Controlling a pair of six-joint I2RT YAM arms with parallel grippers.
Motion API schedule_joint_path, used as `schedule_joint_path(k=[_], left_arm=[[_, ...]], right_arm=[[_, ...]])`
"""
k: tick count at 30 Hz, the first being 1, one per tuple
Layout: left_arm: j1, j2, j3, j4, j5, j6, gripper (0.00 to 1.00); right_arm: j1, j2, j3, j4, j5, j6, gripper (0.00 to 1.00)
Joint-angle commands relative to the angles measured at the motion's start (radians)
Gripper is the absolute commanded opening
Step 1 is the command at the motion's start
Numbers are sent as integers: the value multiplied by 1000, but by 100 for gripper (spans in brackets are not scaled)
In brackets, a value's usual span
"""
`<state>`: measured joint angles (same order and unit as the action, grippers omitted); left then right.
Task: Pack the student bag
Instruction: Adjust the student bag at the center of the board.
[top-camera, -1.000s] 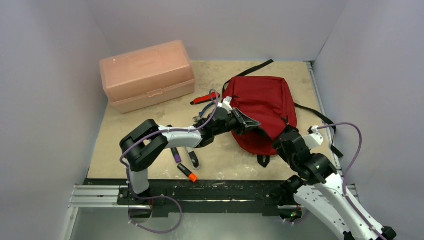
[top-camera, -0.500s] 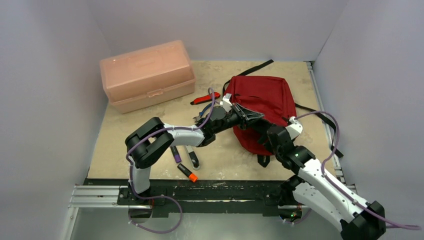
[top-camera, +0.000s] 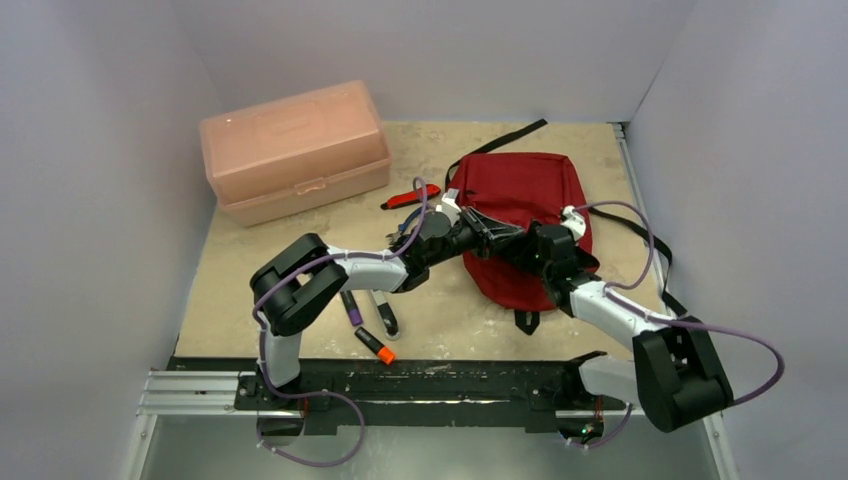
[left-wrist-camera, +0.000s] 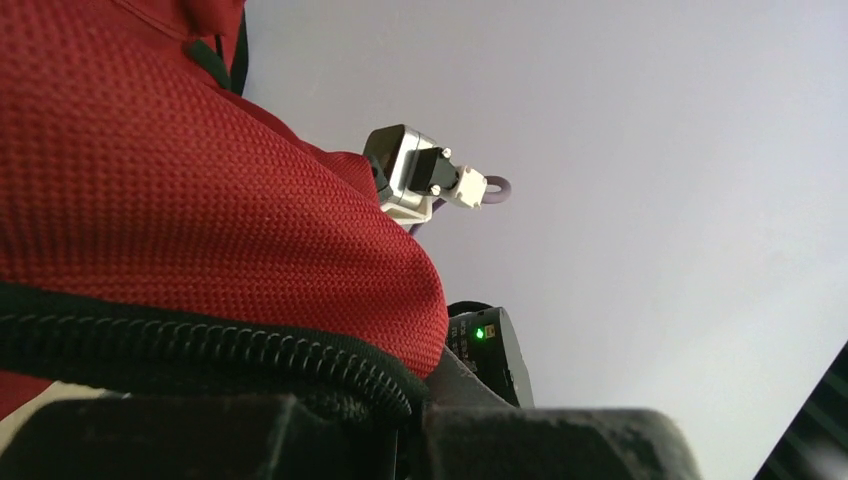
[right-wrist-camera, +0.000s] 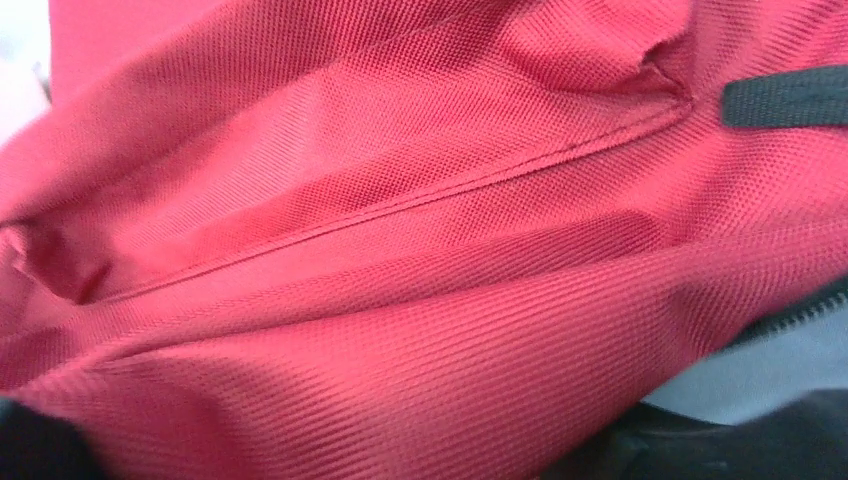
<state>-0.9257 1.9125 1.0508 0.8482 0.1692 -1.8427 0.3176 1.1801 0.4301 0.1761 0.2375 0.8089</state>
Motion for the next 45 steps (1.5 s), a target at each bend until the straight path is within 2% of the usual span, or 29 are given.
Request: schedule_joint_path(k=[1, 2, 6, 10, 13, 15, 19, 21, 22, 24, 26, 29, 32, 33, 35, 37, 40, 43, 45], left_arm=[[-10, -32, 17, 137, 83, -36, 0], [-10, -28, 19, 136, 90, -35, 0], [-10, -17, 31, 126, 111, -37, 0], [-10, -10, 41, 103, 118, -32, 0], [-7, 4, 52, 89, 143, -32, 0], [-7, 10, 55, 65, 158, -23, 0], [-3, 13, 55, 21, 188, 8, 0], [-4, 16, 58, 2, 211, 26, 9], [-3, 12, 60, -13, 228, 38, 19], [-3, -5, 57, -45, 268, 84, 32], [-4, -37, 52, -105, 318, 161, 38], [-3, -132, 31, -312, 362, 360, 49], [-8, -279, -5, -634, 270, 626, 51], [-13, -328, -19, -746, 220, 671, 50], [-26, -418, -35, -960, 126, 704, 46], [-36, -468, -58, -1067, 73, 673, 45], [-47, -492, -108, -1061, 80, 563, 46], [-55, -450, -144, -925, 129, 452, 51], [-57, -386, -135, -833, 169, 383, 53]], right_arm=[[-24, 45, 52, -64, -111, -66, 83], [-28, 55, 52, -91, -149, -66, 88], [-31, 159, 163, -413, -177, -50, 83], [-32, 161, 172, -515, -311, -53, 83], [-31, 92, 177, -611, -380, -53, 83], [-31, 20, 170, -672, -416, -69, 75], [-32, -120, 147, -755, -517, -62, 77], [-31, -155, 130, -778, -583, -61, 78], [-31, -165, 121, -794, -621, -63, 78], [-31, -185, 121, -851, -636, -71, 78], [-31, -221, 129, -891, -612, -81, 78], [-31, -277, 139, -900, -605, -88, 78], [-31, -299, 141, -886, -598, -97, 77], [-31, -301, 138, -880, -594, -99, 74], [-31, -301, 136, -866, -588, -97, 61], [-31, -312, 131, -857, -576, -87, 50], [-31, -344, 136, -858, -549, -74, 35], [-32, -382, 155, -880, -510, -70, 18], [-32, -406, 173, -908, -476, -66, 2]])
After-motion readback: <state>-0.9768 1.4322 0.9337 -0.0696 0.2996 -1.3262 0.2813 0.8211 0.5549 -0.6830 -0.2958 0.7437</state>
